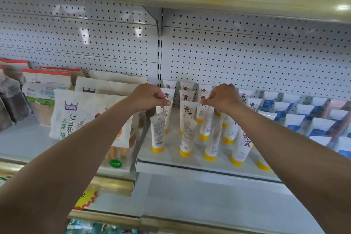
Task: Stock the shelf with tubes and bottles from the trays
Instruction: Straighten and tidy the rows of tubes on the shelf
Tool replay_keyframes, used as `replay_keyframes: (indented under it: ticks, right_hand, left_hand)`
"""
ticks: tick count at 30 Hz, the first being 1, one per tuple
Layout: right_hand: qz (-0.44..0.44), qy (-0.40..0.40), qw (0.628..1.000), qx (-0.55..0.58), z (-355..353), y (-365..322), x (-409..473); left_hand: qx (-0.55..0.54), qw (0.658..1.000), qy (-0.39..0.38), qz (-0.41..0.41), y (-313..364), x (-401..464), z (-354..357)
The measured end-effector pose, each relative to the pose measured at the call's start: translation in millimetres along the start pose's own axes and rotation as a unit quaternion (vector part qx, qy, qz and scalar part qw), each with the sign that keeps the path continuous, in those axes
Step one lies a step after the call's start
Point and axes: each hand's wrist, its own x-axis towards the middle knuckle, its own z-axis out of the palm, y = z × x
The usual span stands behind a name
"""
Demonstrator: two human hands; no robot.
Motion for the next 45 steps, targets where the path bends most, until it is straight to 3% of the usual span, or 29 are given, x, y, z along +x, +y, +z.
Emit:
replay_keyframes:
  ticks: [14, 29, 45]
  right_hand:
    - [0.022, 0.001, 0.996, -0.088, 19.3, 6.3, 11.9]
    - [0.037, -0.002, 0.997, -0.065, 9.6, 4.8, -0.2]
    - [-0.005, 0.020, 0.989, -0.143, 13.1, 6.5, 1.1]
  left_hand:
    - [-0.069, 0.990, -0.118, 0.028, -12.1, -28.6, -2.5]
    - [-0.069, 0.993, -0.097, 0.012, -13.7, -34.5, -3.3]
    - [0.029, 0.999, -0.027, 0.036, -14.7, -49.8, 0.1]
